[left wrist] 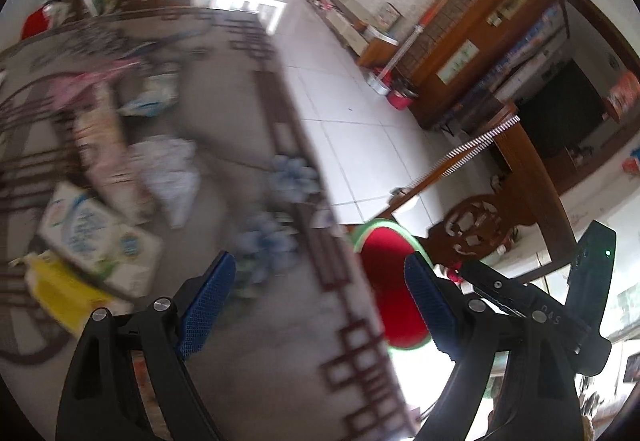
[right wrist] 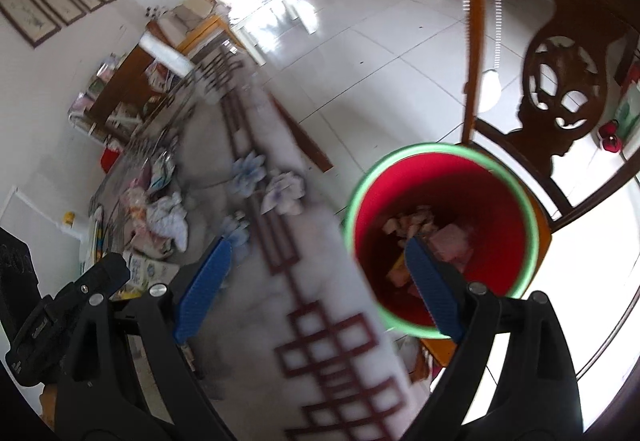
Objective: Collect trash
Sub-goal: 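Reach back to the table and grasp the orange-blue snack bag with the left tool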
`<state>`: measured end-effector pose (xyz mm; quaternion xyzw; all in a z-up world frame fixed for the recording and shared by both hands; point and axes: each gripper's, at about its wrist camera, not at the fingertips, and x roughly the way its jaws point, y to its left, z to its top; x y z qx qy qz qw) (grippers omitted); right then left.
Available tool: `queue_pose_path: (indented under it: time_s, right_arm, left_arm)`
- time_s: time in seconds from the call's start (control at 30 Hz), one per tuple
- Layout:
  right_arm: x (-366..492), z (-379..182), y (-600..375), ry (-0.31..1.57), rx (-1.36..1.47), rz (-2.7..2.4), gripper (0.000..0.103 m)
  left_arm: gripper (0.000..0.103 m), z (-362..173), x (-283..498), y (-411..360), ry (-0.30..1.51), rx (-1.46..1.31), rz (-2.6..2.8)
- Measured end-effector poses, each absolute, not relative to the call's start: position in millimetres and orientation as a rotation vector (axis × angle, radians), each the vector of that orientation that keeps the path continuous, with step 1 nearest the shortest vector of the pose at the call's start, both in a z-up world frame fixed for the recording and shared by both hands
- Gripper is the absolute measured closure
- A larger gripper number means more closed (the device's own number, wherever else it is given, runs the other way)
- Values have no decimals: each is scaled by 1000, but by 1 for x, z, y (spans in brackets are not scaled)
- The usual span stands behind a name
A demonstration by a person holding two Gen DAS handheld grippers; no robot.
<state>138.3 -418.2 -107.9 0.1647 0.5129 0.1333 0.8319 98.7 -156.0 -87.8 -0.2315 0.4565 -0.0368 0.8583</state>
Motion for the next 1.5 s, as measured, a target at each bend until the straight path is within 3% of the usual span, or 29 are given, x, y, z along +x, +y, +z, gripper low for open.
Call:
queue_pose_path:
  time_s: [0.3, 0.37, 0.43, 0.73, 1.13, 1.17, 1.23, 1.5]
  right_arm:
    - [113, -105, -326, 1114, 285, 371, 16]
    - [105, -105, -308, 1118, 278, 387, 16]
    - [98, -106, -291, 1122, 277, 401, 16]
    - [69, -109, -250, 1135, 287, 403, 15]
    - [54, -105, -251, 1129, 320, 340, 14]
    - [54, -105, -253, 1128, 323, 333, 14]
    - [54, -106, -255, 1129, 330, 324, 14]
    - [66, -110, -246, 1149, 317, 326, 14]
  left_arm:
    - [20, -98, 33, -33, 942, -503, 127]
    - [18, -98, 19, -6, 949, -452, 173]
    - [9, -98, 6, 27, 975, -348, 218]
    - [8, -126, 0, 153, 1205, 77, 401]
    - [8, -185, 50, 192, 1418, 317, 345]
    - [9, -186, 51, 192, 1419, 309, 333]
    - [25, -189, 53, 191, 1420, 282, 314]
    - [34, -160, 41, 175, 1246, 51, 270]
